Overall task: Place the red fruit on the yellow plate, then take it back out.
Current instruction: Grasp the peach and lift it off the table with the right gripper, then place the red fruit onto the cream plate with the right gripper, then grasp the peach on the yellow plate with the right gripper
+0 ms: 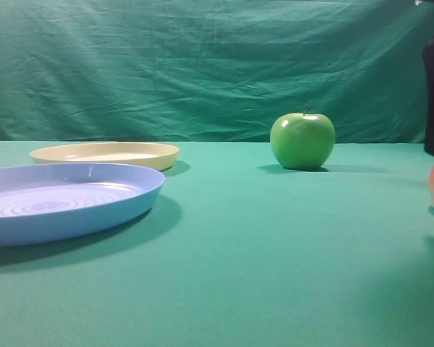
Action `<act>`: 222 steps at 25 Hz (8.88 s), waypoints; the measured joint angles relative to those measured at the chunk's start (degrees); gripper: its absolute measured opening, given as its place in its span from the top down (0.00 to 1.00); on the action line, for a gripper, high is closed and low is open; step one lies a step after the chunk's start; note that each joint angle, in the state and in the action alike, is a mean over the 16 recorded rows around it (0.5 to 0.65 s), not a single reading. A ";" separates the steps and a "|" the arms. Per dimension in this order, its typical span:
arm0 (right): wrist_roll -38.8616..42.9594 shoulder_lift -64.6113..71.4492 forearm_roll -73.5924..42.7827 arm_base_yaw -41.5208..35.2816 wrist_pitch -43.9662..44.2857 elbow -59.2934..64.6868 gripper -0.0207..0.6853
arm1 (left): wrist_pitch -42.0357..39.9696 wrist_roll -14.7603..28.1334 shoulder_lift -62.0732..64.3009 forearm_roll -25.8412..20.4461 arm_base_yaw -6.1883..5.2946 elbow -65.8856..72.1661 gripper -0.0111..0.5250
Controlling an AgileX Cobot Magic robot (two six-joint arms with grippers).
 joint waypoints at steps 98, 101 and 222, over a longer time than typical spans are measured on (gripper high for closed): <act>10.76 -17.96 -3.13 19.60 36.37 -46.97 0.97 | 0.00 0.00 0.00 0.00 0.00 0.00 0.98; 12.07 -22.95 -4.47 19.50 35.47 -42.27 0.97 | 0.00 0.00 0.00 0.00 0.00 0.00 0.98; 8.28 -44.27 0.38 3.77 5.63 -3.57 0.97 | 0.00 0.02 0.00 0.00 0.00 0.00 0.98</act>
